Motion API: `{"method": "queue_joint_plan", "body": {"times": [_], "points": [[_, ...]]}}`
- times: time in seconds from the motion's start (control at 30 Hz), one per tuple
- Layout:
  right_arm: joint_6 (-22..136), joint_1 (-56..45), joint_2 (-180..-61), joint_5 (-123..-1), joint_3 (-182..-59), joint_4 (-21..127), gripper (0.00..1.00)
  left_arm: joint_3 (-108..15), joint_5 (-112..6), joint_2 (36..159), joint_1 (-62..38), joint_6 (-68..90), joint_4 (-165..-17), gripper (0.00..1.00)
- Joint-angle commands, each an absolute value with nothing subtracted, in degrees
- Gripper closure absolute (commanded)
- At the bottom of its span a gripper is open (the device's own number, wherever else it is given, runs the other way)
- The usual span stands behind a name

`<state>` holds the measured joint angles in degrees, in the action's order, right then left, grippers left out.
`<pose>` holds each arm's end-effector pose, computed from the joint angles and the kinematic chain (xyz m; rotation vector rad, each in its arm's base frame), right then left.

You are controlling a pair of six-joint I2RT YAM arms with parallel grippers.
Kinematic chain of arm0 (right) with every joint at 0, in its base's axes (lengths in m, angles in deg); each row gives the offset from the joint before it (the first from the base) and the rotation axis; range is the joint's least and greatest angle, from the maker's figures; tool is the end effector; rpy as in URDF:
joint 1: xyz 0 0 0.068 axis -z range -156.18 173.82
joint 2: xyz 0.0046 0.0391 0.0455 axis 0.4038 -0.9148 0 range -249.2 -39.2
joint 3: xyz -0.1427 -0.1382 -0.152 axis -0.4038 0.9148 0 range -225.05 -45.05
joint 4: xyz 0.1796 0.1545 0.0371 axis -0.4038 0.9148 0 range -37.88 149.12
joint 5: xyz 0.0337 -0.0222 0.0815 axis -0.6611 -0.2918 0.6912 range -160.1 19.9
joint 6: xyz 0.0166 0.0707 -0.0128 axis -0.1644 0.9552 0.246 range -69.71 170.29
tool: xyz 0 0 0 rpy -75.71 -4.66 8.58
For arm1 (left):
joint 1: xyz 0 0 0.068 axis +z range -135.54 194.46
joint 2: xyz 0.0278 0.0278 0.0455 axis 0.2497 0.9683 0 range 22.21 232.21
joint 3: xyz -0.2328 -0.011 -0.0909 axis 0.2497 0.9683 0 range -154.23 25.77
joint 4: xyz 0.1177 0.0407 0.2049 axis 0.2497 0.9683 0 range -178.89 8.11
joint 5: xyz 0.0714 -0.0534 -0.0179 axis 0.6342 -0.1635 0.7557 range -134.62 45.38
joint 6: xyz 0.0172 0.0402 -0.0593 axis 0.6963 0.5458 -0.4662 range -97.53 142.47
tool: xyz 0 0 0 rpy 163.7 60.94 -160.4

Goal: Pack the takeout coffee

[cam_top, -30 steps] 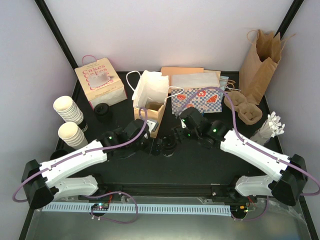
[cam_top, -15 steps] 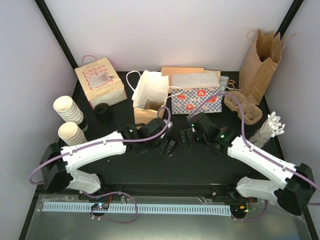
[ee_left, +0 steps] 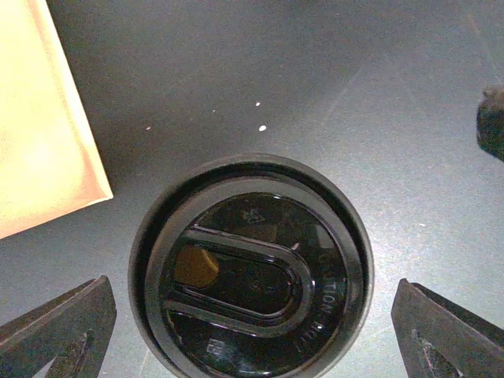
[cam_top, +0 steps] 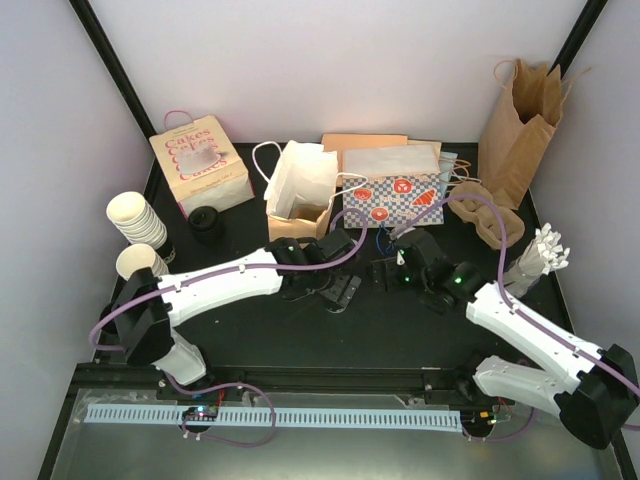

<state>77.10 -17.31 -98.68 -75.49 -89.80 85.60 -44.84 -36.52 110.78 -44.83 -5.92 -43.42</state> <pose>0.1679 0.1389 0.2214 -0.2621 2.4390 0.4273 0.1626 -0.2568 0.2219 0.6746 2.6097 -0.3030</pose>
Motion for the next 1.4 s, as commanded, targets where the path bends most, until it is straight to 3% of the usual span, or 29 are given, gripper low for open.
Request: {"method": "queue_joint_plan", "body": {"times": [0.0,0.2,0.67,1.37], "points": [[78.83,-16.50,-98.53,-71.89,-88.05,82.88,0.00,-48.82,-32.37,112.62,-45.31,-6.97,-38.75,0.02],[79.64,-16.37,-98.35,-69.77,-86.35,81.28,0.00,-50.26,-32.81,114.07,-45.32,-6.65,-38.44,0.14],[79.94,-16.39,-98.35,-68.76,-85.57,80.78,0.00,-50.96,-35.79,115.55,-45.31,-5.93,-38.53,0.07],[80.25,-16.36,-99.05,-66.96,-85.59,80.04,0.00,-51.21,-37.28,116.09,-45.04,-5.26,-37.82,0.18]]}}
